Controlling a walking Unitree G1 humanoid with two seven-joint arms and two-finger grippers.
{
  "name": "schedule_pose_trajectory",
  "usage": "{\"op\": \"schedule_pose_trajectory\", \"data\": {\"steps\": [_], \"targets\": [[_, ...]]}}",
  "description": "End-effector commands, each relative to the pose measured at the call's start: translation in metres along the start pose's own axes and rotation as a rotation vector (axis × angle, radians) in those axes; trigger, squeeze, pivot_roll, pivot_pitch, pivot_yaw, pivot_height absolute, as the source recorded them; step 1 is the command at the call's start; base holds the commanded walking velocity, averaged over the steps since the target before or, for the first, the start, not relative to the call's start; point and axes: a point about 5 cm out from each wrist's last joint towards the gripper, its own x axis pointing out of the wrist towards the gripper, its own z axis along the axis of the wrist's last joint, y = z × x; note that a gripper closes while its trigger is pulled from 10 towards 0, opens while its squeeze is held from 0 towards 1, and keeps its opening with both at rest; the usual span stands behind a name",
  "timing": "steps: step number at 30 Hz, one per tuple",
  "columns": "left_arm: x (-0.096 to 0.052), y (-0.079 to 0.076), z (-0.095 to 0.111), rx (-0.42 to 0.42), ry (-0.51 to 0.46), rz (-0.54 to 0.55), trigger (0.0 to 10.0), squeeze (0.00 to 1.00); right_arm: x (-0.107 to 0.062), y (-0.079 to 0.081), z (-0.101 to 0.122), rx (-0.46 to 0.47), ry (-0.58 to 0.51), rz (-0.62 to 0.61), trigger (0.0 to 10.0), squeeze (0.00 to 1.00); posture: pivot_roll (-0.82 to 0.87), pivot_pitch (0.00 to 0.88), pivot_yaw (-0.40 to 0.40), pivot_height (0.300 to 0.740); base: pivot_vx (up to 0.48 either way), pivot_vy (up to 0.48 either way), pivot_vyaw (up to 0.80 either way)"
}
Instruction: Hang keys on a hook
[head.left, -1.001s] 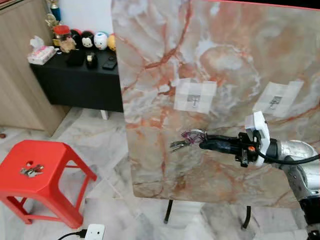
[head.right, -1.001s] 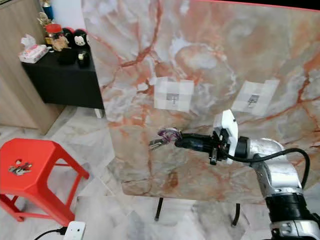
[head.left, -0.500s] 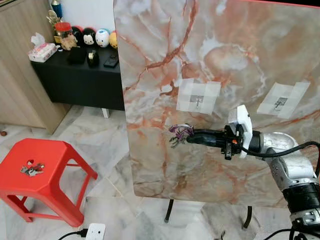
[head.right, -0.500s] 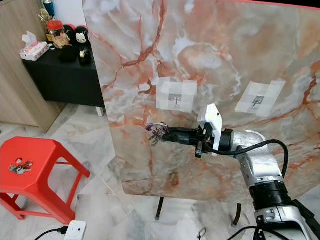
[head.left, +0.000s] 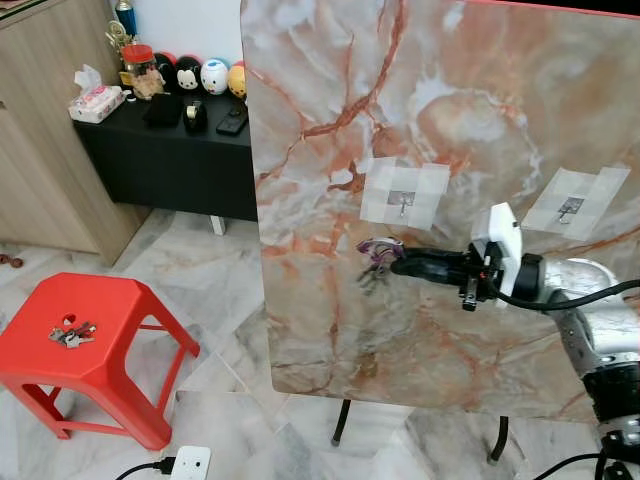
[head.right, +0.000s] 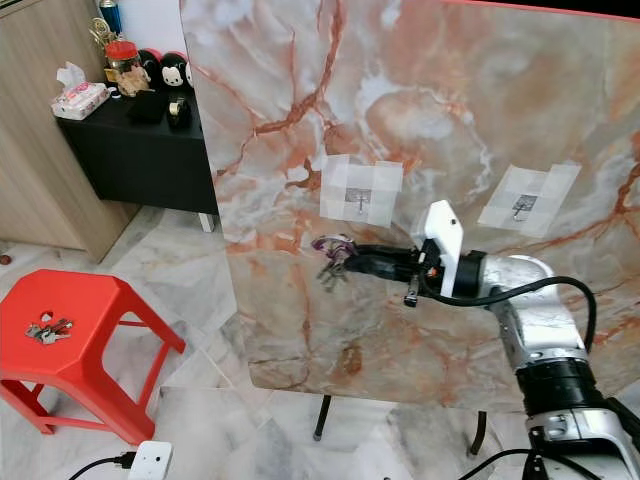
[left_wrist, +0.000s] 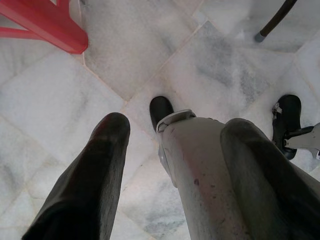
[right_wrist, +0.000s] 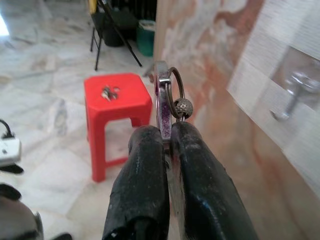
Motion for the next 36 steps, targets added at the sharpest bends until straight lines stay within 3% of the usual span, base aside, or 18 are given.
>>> {"op": "schedule_pose_trajectory", "data": {"steps": [1,26,36], "targets": [[-0.001,0.0,-0.006,0.004,0.02,-0.007,10.0,0.0,-0.011,-0.006,0.003,-0.02,-0.002,-0.053,10.0,0.0,-0.14,0.057,-0.056,0.74,0.0,0.0,0.0],[-0.001,0.0,-0.004,0.004,0.014,-0.012,10.0,0.0,-0.011,-0.009,0.015,-0.054,-0.059,-0.094,10.0,0.0,-0.13,0.064,-0.053,0.74,0.0,0.0,0.0],[-0.001,0.0,-0.004,0.001,0.013,-0.013,10.0,0.0,-0.01,-0.008,0.021,-0.072,-0.076,-0.076,10.0,0.0,-0.13,0.059,-0.054,0.74,0.253,0.0,0.0]]}}
